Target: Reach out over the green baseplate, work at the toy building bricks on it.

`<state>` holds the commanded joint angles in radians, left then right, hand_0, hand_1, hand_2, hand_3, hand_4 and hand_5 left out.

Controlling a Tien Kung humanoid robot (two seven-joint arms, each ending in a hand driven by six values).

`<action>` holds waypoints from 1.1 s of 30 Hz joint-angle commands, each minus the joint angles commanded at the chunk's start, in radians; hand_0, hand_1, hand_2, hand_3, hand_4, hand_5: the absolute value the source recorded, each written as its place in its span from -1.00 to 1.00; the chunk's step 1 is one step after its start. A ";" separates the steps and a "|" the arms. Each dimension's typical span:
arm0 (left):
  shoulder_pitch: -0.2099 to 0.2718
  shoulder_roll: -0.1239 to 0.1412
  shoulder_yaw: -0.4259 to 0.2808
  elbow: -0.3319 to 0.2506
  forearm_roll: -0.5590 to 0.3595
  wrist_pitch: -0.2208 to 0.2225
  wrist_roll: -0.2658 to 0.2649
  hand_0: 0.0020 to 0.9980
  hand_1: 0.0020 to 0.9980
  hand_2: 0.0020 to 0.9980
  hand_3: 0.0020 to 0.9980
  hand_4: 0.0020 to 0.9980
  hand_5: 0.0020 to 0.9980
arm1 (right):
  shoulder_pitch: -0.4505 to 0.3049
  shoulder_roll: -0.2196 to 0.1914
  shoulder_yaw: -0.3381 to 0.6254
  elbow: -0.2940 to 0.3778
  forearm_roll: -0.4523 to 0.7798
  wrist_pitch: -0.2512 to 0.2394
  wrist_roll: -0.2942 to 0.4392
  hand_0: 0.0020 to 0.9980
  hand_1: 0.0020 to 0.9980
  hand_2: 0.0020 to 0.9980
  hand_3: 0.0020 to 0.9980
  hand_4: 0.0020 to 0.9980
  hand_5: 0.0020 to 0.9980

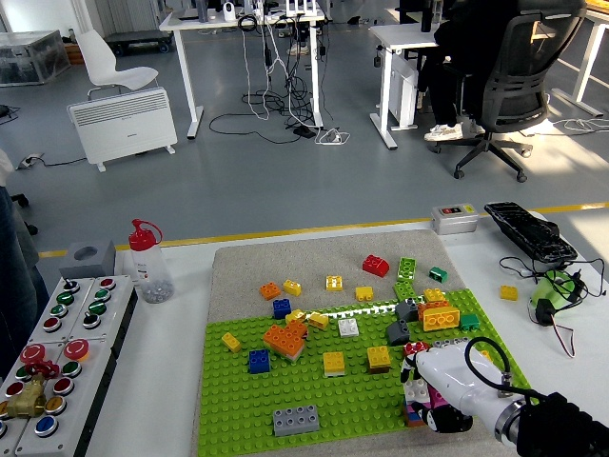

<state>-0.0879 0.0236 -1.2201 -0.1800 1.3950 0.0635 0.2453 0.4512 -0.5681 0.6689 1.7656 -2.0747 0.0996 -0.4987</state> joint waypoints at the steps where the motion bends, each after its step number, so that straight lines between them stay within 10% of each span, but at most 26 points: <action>1: 0.000 0.000 0.000 0.000 0.001 0.000 0.000 0.37 0.39 0.37 0.24 -0.30 1.00 | 0.000 0.000 -0.001 0.000 0.000 0.001 0.000 -0.73 -0.35 0.10 0.06 0.01 -0.79; 33: 0.003 -0.001 -0.001 0.000 0.010 0.000 0.003 0.37 0.39 0.37 0.24 -0.30 1.00 | -0.011 -0.005 0.002 0.002 -0.009 0.021 -0.016 -0.72 -0.34 0.10 0.07 0.02 -0.79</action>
<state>-0.0845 0.0221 -1.2214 -0.1800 1.4052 0.0635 0.2478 0.4406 -0.5727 0.6705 1.7673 -2.0840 0.1201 -0.5145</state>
